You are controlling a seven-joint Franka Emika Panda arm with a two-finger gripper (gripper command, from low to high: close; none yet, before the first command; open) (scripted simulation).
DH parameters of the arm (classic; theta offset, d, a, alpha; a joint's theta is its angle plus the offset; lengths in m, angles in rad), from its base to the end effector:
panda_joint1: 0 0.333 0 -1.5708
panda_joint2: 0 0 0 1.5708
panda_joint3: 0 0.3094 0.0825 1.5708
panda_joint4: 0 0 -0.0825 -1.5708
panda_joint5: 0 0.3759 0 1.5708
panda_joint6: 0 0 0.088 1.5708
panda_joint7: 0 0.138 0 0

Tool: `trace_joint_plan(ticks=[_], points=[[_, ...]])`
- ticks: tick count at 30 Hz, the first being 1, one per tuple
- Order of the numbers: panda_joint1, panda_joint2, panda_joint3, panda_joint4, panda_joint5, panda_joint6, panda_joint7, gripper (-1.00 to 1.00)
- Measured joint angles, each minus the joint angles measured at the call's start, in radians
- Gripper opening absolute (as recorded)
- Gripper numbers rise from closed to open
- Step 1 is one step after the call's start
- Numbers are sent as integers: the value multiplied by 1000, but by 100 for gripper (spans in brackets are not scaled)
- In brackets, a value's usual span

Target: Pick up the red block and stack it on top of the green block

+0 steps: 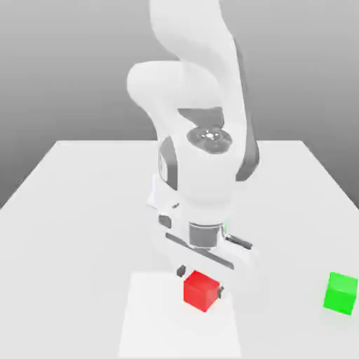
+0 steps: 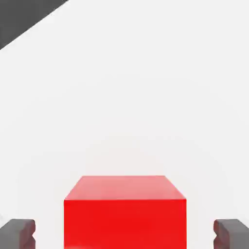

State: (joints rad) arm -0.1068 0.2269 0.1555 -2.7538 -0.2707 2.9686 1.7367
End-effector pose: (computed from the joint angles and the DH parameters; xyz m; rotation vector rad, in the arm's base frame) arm 0.3748 0.0411 0.1204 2.3695 -2.0469 0.0083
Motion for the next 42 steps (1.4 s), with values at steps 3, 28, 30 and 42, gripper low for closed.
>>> trace_joint_plan(ticks=[3, 28, 30, 42], points=[[6, 24, -9, -1, -7, 28, 4, -100], [-31, -222, 97, -38, 259, -172, -184, -100], [-51, -218, 136, -10, 270, -195, -143, -100], [251, -114, 297, 236, 182, -350, 319, -100]])
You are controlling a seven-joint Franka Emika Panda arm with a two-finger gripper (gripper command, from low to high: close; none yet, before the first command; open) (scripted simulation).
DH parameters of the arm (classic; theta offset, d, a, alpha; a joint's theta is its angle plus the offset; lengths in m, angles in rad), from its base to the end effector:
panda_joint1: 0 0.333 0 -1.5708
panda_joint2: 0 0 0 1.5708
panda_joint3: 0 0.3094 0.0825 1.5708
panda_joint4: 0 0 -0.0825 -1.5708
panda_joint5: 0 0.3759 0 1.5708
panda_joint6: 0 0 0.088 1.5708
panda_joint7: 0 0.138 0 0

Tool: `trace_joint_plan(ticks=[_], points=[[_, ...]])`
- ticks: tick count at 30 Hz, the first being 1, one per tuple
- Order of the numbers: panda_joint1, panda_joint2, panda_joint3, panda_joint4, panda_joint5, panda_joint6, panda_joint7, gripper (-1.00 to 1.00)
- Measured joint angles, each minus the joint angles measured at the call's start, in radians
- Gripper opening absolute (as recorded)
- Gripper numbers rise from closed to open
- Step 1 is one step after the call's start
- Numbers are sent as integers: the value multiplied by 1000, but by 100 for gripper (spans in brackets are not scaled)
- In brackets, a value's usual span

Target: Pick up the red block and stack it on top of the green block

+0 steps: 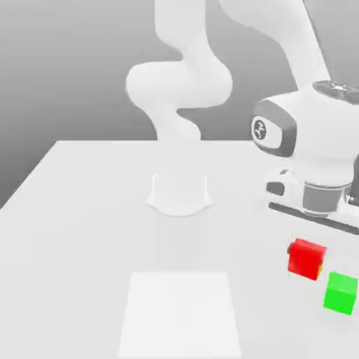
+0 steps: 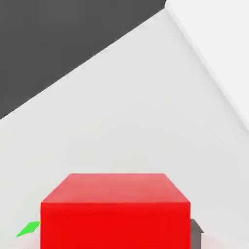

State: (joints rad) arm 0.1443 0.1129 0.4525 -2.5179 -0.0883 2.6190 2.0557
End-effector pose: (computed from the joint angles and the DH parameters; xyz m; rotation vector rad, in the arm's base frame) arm 0.3776 0.2633 0.2099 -2.4160 2.0040 0.0074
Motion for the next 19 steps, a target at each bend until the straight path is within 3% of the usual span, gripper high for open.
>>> trace_joint_plan(ticks=[3, 7, 8, 14, 19], points=[[59, 46, 11, 51, -49, -11, 114, -100], [130, 178, -67, 70, -171, 90, 217, -100], [141, 198, -80, 72, -189, 107, 231, 100], [146, 208, -87, 73, -199, 114, 238, 100], [106, 72, -25, 62, -68, 2, 144, 100]])
